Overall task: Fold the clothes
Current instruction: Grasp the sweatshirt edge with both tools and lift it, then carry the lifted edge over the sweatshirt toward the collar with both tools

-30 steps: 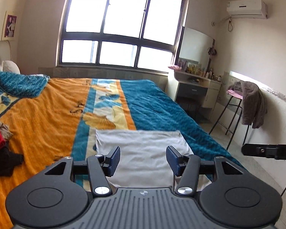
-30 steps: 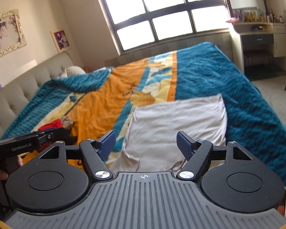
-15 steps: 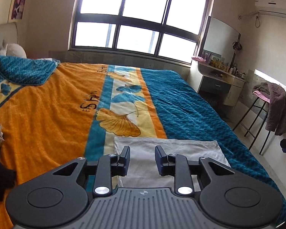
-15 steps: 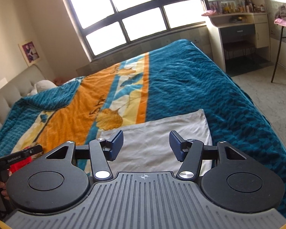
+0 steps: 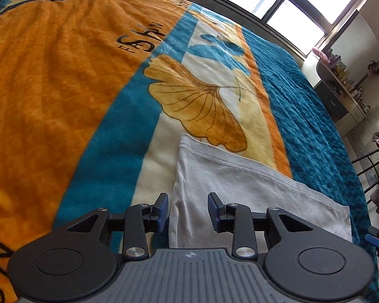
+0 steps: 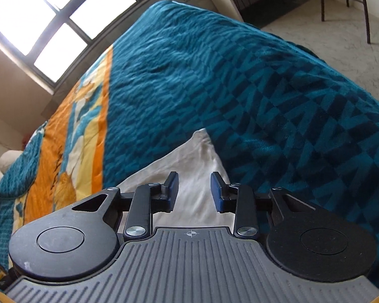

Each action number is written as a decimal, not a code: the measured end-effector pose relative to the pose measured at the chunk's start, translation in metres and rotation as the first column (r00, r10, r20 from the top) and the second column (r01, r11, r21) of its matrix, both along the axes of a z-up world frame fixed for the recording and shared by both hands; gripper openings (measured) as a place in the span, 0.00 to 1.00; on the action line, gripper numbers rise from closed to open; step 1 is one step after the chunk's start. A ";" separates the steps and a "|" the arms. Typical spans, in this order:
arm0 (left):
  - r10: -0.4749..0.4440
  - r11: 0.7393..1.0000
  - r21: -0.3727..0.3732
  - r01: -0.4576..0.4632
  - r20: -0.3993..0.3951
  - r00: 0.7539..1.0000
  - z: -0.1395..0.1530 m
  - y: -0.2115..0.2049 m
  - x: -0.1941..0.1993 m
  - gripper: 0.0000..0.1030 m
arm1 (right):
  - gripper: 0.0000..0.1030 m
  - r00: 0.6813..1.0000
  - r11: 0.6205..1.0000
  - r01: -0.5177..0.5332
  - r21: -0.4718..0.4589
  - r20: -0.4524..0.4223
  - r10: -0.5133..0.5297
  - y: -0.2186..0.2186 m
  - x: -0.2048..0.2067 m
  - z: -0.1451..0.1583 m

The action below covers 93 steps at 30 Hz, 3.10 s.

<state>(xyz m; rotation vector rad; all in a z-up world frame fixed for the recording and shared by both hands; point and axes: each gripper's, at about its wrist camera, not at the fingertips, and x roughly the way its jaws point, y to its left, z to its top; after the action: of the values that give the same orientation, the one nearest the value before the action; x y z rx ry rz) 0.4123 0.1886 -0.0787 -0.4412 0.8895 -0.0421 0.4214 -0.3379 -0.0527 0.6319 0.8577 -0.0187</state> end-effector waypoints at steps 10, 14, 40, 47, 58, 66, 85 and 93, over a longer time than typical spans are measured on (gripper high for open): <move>0.047 0.991 -0.123 -0.047 -0.001 0.999 -0.022 0.025 0.048 0.22 | 0.44 0.999 0.997 0.054 0.052 -0.003 -0.054 -0.031 0.039 -0.045; 0.038 0.987 -0.154 -0.035 0.014 0.999 -0.025 0.022 0.059 0.22 | 0.40 0.999 0.997 0.036 0.069 0.010 -0.037 -0.039 0.042 -0.054; -0.070 0.993 0.111 0.051 0.178 0.982 0.039 -0.016 0.011 0.02 | 0.06 0.991 0.990 -0.054 -0.131 0.118 0.069 0.013 0.013 0.018; -0.119 0.984 0.156 0.084 0.229 0.966 0.089 -0.025 -0.083 0.02 | 0.06 0.990 0.985 -0.114 -0.126 0.066 0.123 0.021 -0.077 0.076; -0.133 0.985 0.112 0.131 0.007 0.991 0.076 -0.012 -0.209 0.02 | 0.06 0.963 0.948 -0.262 -0.183 -0.121 0.243 0.030 -0.221 0.086; -0.124 0.978 0.157 0.134 -0.073 0.990 0.067 -0.020 -0.259 0.02 | 0.06 0.974 0.968 -0.201 -0.151 -0.139 0.180 0.032 -0.274 0.061; -0.169 0.944 0.279 0.174 -0.043 0.985 0.038 -0.039 -0.341 0.02 | 0.05 0.997 0.979 0.014 -0.201 -0.077 -0.030 -0.002 -0.372 0.031; 0.003 0.884 0.468 0.011 -0.030 1.000 0.028 -0.051 -0.366 0.26 | 0.24 0.994 0.905 -0.051 -0.422 -0.109 0.005 0.045 -0.393 0.024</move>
<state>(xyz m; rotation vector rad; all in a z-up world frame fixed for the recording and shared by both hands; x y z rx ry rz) 0.0463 0.1376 -0.0507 0.0146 0.8957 0.1749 0.0285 -0.2926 -0.0283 0.2084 0.9286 -0.2103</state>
